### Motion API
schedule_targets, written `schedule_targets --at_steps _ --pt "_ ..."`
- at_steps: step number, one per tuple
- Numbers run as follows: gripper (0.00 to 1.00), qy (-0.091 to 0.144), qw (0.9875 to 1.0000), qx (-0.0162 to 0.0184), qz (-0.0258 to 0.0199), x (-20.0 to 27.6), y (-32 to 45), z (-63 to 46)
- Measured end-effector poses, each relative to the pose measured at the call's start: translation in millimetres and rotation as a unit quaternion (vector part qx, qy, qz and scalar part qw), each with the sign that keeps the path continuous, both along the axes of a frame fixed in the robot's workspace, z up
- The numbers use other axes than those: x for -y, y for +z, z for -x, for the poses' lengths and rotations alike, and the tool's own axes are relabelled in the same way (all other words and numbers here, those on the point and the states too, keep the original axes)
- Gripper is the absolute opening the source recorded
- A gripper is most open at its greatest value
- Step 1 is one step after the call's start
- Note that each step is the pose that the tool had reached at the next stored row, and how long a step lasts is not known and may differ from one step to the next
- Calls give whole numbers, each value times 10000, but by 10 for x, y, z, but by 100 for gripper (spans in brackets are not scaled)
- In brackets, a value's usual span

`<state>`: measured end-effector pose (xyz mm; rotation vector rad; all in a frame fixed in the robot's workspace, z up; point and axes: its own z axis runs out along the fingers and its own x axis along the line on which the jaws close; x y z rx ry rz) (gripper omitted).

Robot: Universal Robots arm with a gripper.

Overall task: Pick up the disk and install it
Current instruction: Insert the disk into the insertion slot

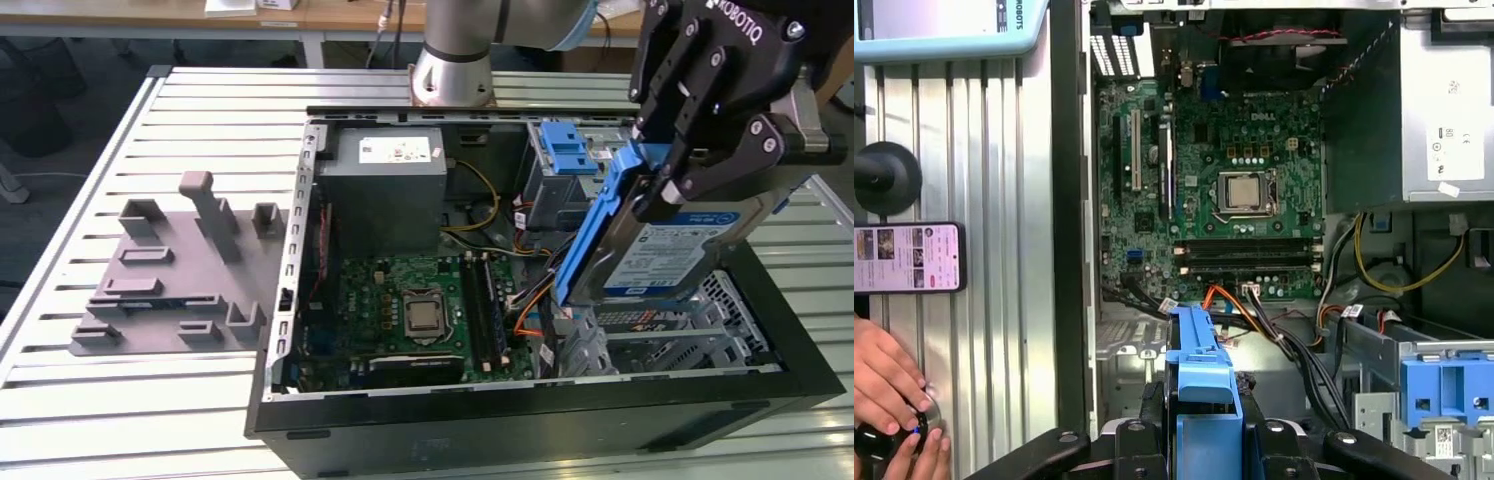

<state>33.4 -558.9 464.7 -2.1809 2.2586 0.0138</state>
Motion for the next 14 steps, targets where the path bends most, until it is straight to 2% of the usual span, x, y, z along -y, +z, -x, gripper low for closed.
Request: schedule_targets --at_steps 7,14 --pt "36 22 10000 0 0 59 -55 -54" --pt "36 22 10000 0 -1 114 -96 -154"
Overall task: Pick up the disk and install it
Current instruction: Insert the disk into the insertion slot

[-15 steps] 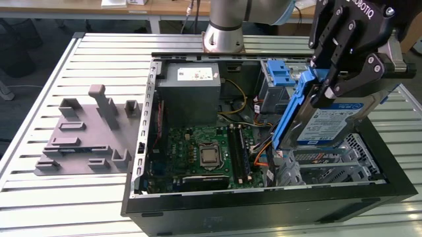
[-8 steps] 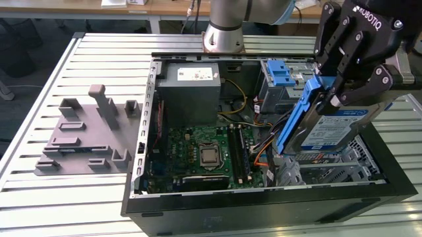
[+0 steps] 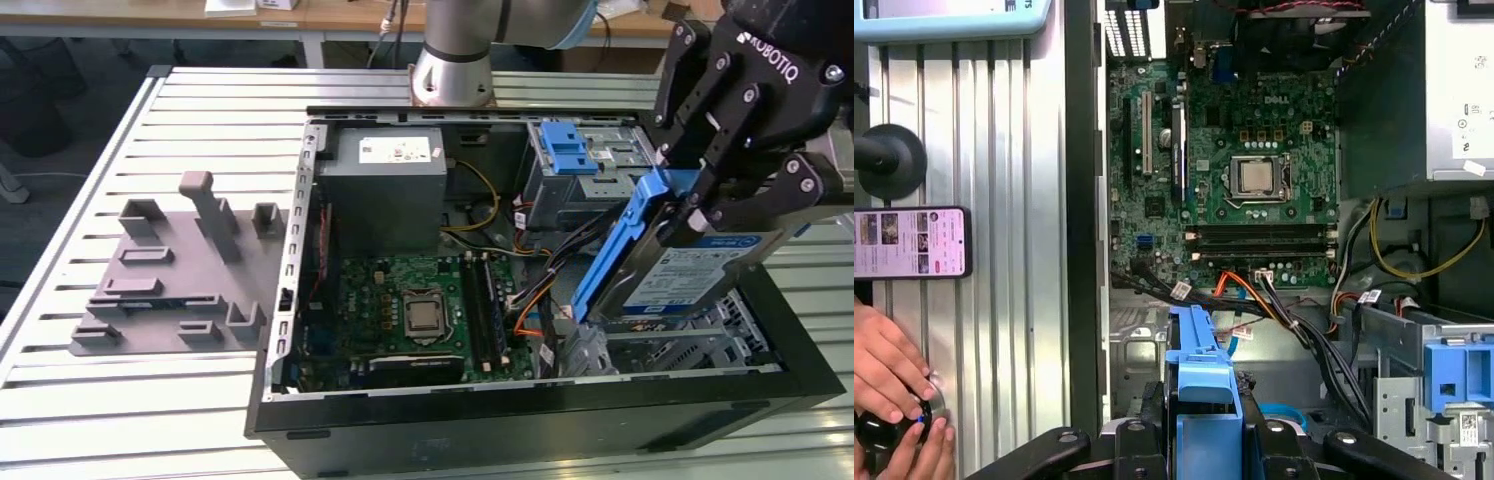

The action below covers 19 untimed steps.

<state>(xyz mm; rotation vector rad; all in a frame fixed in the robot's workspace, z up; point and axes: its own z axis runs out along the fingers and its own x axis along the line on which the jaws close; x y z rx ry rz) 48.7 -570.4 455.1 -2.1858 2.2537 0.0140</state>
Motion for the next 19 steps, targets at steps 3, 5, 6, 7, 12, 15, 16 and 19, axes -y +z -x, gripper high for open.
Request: schedule_targets --at_steps 3,5,6,7,12,15,16,19 --pt "36 0 10000 0 2 0 -7 -44" --pt "36 0 10000 0 2 0 -13 -67" --pt "36 0 10000 0 1 0 -17 -78" --pt "36 0 10000 0 1 0 -21 -89" --pt "36 0 10000 0 1 0 -44 -151" --pt "36 0 10000 0 2 -1 -56 -181" --pt "36 0 10000 0 1 -2 -61 -190" --pt "36 0 10000 0 1 -4 -74 -215"
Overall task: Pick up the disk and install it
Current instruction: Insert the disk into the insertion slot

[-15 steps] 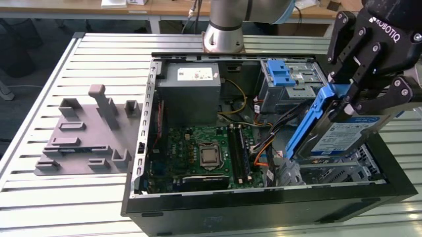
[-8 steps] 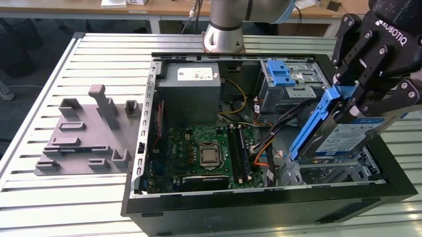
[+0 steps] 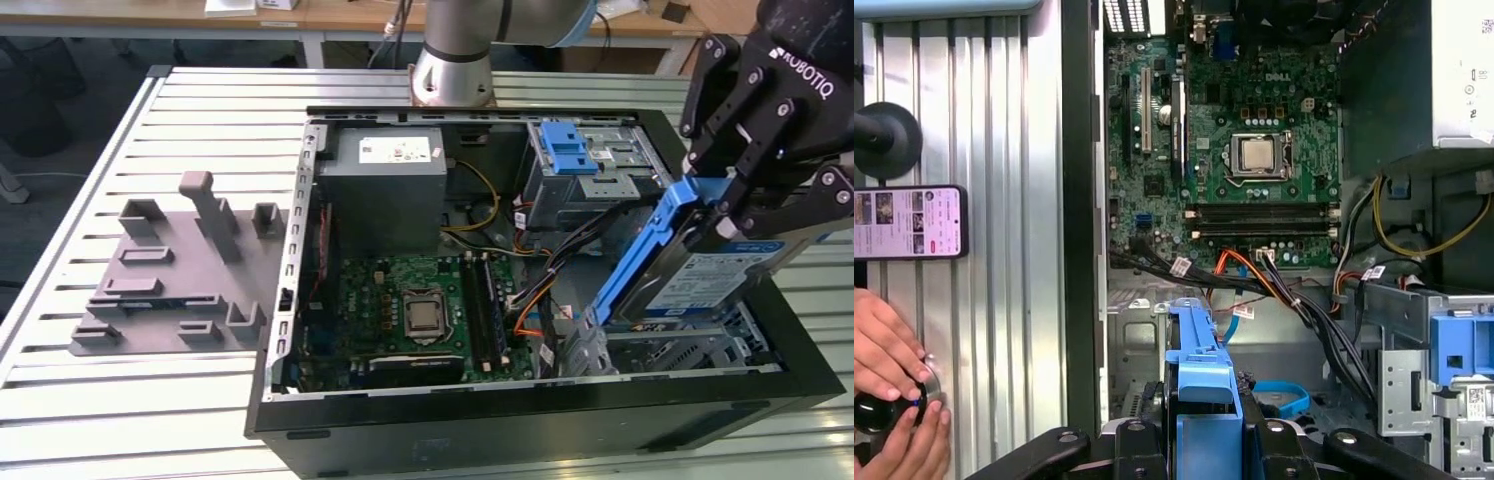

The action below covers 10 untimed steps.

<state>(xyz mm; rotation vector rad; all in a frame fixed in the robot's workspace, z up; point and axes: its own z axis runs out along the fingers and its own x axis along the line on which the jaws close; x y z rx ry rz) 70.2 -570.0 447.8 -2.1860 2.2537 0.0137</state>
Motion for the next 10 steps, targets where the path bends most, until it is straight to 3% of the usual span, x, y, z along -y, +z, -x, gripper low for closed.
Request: schedule_targets --at_steps 10 --pt "36 0 10000 0 0 -11 -36 -40"
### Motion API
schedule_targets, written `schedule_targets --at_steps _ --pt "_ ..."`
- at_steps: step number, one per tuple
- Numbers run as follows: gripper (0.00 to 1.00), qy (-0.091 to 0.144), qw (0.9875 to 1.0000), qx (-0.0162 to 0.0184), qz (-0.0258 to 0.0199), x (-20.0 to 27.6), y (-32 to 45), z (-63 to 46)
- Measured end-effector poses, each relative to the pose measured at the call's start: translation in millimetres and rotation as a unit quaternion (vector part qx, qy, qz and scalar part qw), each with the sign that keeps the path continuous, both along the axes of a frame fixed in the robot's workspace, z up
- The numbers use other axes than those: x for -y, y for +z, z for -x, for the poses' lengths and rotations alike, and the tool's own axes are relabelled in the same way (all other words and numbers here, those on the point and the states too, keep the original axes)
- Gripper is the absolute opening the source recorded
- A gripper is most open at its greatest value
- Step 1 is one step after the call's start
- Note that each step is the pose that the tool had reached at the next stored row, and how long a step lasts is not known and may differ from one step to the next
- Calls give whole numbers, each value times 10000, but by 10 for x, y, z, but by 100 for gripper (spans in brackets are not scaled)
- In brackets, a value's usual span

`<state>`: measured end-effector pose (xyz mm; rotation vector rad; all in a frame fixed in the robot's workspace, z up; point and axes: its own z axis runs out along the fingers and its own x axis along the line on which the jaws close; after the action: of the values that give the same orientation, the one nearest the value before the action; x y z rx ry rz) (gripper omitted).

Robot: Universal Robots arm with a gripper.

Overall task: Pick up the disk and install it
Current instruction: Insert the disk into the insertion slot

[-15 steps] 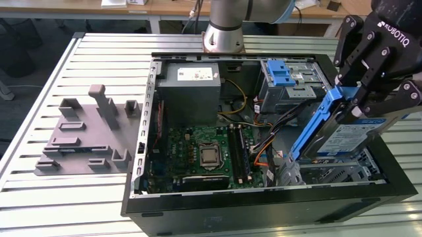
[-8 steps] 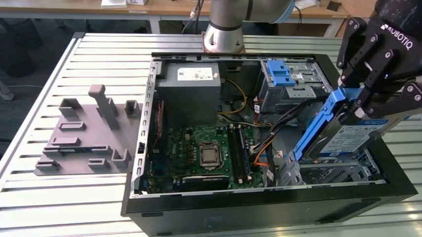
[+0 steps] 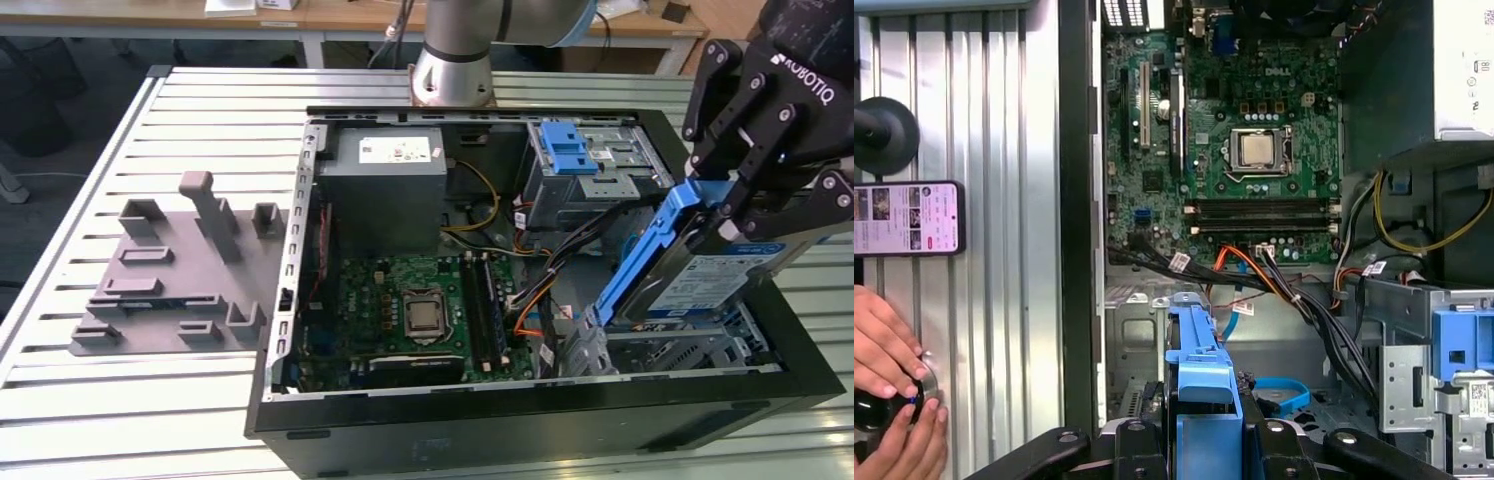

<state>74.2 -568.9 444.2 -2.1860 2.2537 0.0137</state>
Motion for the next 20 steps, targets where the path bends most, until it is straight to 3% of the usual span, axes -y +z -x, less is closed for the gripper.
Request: schedule_targets --at_steps 7,20 --pt "36 -1 10000 0 -3 -3 -28 -11" --pt "36 0 10000 -2 -9 -3 -147 -12"
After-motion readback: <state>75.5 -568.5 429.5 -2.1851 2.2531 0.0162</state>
